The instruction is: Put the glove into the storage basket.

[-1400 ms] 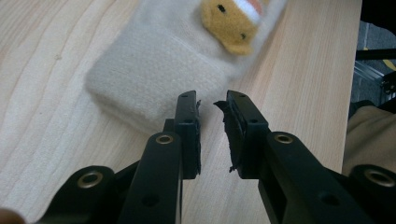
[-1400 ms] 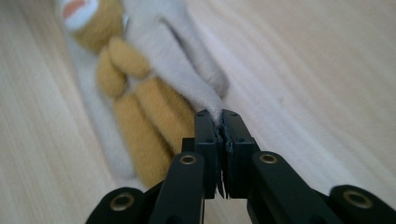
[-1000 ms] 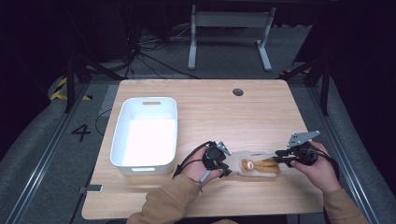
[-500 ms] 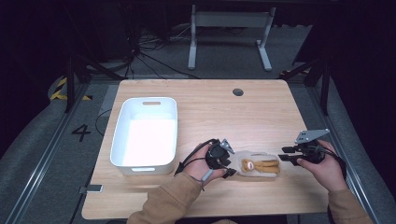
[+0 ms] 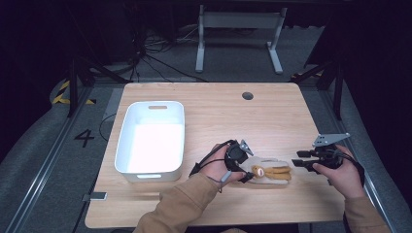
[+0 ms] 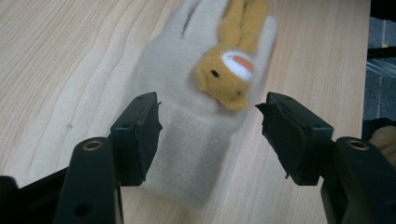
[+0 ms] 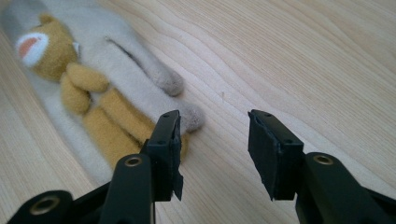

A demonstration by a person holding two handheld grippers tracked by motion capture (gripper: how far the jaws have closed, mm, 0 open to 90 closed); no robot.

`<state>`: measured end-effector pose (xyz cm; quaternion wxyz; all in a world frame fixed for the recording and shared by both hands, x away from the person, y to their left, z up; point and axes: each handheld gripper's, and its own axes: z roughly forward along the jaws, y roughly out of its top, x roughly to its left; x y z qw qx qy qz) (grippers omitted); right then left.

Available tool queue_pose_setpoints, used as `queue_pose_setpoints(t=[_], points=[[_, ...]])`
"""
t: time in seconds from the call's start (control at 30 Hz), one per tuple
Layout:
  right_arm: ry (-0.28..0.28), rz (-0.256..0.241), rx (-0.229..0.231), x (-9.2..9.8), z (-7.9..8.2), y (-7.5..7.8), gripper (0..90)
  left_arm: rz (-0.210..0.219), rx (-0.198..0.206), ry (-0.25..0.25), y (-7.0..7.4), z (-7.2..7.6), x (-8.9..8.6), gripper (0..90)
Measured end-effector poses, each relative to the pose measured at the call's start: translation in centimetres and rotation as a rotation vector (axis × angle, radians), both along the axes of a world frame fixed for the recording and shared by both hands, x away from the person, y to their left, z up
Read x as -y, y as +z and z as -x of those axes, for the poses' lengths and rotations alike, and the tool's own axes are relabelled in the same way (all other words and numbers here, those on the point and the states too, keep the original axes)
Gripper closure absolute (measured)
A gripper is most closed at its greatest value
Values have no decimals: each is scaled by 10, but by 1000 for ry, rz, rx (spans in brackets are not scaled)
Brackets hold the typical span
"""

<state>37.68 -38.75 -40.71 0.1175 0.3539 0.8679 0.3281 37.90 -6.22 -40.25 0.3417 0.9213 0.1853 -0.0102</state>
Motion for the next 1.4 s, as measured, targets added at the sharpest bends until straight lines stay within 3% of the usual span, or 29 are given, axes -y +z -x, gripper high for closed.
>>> queue_pose_setpoints(t=[0.2,0.47,0.57,0.8,0.83,1.4], points=[[1,-11,-4,1,0,1,541,-33,-3,-25,-1,-7,8,332],[5,-21,-7,2,0,0,527,-101,42,-72,-7,-14,14,256],[10,-18,0,1,-1,0,518,-119,27,-86,-13,-17,18,236],[8,-18,2,0,-1,-1,510,-133,40,-120,-21,-19,27,181],[10,-17,-2,0,-1,-2,505,-130,57,-117,-22,-20,28,170],[15,-9,-1,-4,-1,-5,486,-160,64,-146,-42,-23,41,132]])
